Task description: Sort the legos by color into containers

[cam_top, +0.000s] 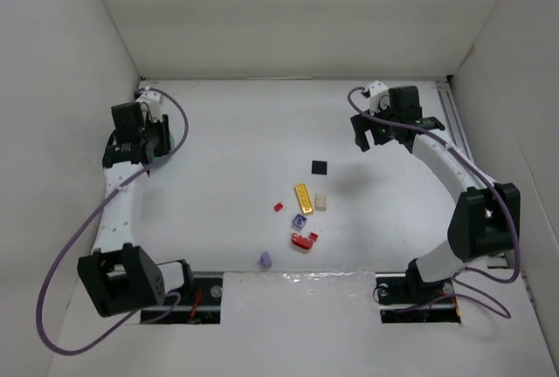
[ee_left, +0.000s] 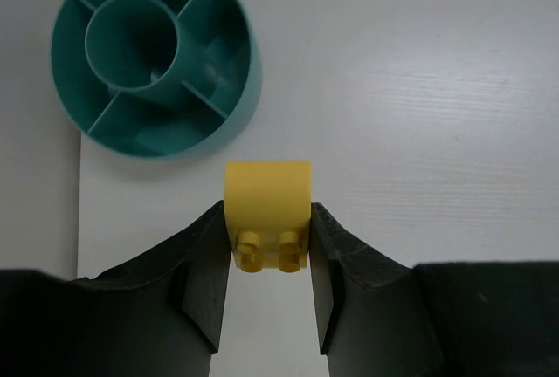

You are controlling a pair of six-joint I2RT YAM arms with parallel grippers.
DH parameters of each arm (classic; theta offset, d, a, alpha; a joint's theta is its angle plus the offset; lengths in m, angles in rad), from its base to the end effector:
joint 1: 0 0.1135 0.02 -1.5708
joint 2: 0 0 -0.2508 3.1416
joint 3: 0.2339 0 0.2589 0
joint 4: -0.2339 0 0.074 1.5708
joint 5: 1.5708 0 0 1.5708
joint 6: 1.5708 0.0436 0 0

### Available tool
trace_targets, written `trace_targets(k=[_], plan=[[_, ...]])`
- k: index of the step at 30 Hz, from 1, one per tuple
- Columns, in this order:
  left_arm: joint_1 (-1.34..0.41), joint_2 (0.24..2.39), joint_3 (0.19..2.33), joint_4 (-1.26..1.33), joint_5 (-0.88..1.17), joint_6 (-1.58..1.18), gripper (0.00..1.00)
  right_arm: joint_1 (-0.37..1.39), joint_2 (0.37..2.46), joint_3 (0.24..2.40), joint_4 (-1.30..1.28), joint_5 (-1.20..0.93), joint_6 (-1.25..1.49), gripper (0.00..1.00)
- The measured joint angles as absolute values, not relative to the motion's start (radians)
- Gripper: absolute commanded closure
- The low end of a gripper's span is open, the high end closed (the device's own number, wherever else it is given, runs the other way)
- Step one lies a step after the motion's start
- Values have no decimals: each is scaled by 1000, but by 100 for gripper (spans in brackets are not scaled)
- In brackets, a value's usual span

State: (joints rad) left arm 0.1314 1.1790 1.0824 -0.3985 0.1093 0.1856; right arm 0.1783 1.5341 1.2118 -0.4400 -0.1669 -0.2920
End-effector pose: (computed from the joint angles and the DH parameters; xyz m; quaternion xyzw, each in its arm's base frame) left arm 0.2821 0.0325 0.3250 0.0512 0.8565 0.0344 0.5125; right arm 0.3464 0.0698 0.2605 -0.2453 0.8833 0.0542 0.3957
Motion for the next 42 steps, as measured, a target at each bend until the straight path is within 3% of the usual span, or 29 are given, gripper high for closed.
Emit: trace_targets(k=[7,16,27,42], plan=[[354,1274,1143,-469,230,262,100,176,1571,1237,-435,-165,-290,3],[489,1404,1262,-442,376,302,100,171,1595,1239,-434,-167,-280,3],[506,1443,1209,-347,548,310,100,163,1649,1291,-424,-173,-255,3],[506,1360,987,-63,484,228,100,124,1652,1305,-410,-202,-223,3]])
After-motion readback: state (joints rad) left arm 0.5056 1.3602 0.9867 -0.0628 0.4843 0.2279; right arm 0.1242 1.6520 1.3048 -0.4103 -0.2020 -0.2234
